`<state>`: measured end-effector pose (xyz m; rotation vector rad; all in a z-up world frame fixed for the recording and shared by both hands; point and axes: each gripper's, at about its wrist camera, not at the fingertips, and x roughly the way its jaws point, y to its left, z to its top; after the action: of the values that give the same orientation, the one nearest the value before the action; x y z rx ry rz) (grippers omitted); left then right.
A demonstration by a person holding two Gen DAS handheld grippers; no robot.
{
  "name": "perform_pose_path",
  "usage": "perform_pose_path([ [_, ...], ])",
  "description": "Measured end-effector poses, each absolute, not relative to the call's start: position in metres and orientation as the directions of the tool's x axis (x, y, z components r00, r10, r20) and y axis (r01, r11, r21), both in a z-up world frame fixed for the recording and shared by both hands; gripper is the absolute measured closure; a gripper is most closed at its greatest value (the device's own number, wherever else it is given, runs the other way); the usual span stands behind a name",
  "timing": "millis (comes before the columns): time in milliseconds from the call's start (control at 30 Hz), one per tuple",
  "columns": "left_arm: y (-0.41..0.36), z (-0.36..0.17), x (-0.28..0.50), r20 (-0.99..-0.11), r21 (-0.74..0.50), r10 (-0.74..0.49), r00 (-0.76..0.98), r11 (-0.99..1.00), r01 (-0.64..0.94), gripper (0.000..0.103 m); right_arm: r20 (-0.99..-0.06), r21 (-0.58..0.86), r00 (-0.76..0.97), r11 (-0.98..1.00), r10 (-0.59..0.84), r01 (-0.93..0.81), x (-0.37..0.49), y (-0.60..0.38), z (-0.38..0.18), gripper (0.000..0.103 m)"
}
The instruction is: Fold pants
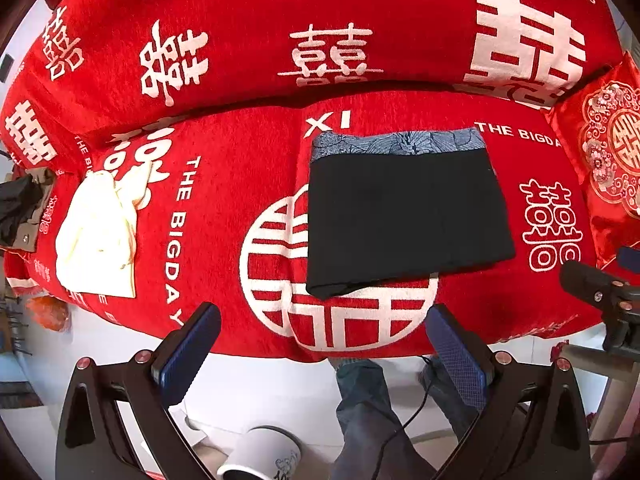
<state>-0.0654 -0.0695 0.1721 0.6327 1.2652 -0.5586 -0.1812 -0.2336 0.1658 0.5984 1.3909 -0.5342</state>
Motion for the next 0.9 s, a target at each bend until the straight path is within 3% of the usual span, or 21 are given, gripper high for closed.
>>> perform_pose_path([
  [900,-0.0752,0.1774,-0.0641,-0.977,0.114,-0.049,0.207,0.703,0.702,0.0,-0.996,0.055,0.087,0.756,-0.002,0.652,-0.1725,-0.2295,0.1637,0.0],
])
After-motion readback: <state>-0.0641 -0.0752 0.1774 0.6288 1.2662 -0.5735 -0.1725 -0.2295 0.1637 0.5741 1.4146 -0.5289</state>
